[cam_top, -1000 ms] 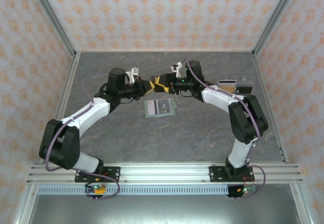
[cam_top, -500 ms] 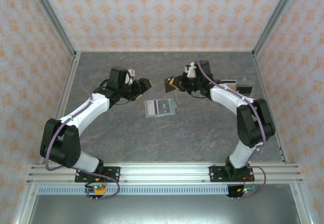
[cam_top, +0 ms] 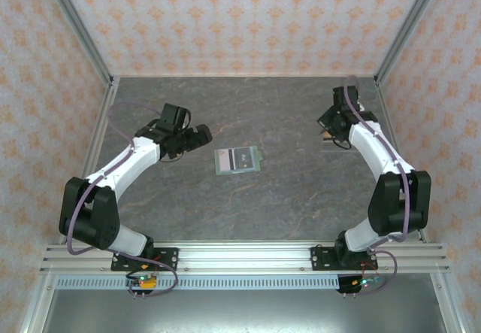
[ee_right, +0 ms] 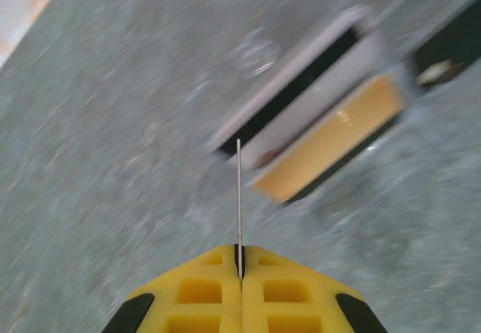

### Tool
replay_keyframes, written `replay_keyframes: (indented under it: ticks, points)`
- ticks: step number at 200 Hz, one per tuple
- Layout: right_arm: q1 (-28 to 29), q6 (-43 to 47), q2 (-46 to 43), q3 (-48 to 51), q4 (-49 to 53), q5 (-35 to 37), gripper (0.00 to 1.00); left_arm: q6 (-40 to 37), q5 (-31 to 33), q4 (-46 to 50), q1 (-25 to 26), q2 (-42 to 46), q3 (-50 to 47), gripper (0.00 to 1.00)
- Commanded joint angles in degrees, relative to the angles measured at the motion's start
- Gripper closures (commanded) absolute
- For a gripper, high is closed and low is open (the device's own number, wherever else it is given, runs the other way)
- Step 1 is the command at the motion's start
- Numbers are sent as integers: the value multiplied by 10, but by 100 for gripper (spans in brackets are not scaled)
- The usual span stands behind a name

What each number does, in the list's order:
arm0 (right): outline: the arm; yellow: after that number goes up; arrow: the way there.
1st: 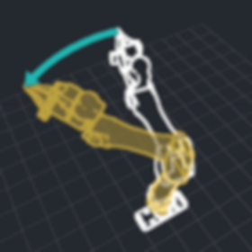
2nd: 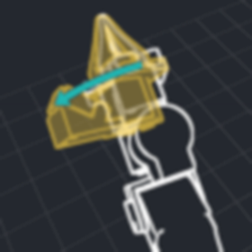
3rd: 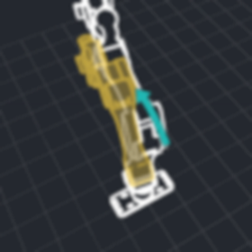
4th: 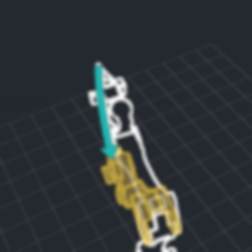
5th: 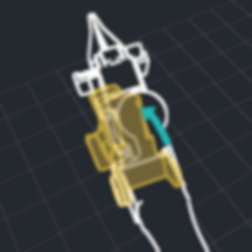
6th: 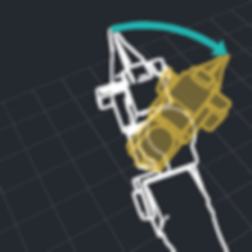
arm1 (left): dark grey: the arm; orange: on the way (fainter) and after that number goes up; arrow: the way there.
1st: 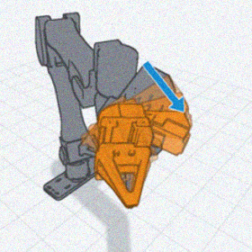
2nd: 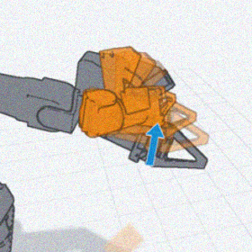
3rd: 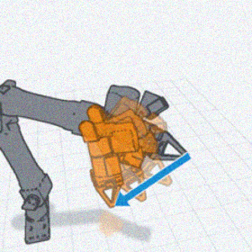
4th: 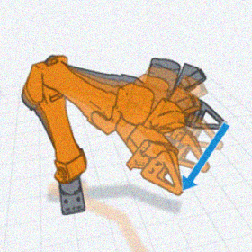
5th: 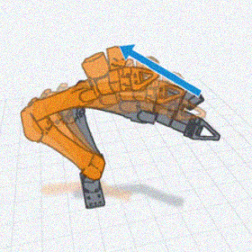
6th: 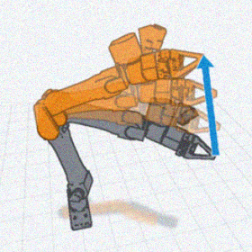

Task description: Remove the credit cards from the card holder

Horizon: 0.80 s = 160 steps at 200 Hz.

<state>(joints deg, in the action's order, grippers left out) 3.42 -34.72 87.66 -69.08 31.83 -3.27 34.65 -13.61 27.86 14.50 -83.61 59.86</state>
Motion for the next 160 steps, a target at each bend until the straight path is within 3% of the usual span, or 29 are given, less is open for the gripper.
replay_keyframes:
  ticks: [1,28,64,95,160]
  points:
    - [-25,-53,4,-23,67,129,100,-37,72,44,-10,23,20,0]
    - [-39,-142,40,-54,96,208,100,-60,71,46,-17,18,21,0]
    - [-45,-223,120,-141,152,275,100,-63,-50,0,-71,3,-5,0]
    - [-53,-274,167,-197,181,296,100,-68,-69,-6,-98,-10,-11,0]
    - [-65,-351,226,-227,201,280,100,-72,-75,-6,-103,-26,-5,0]
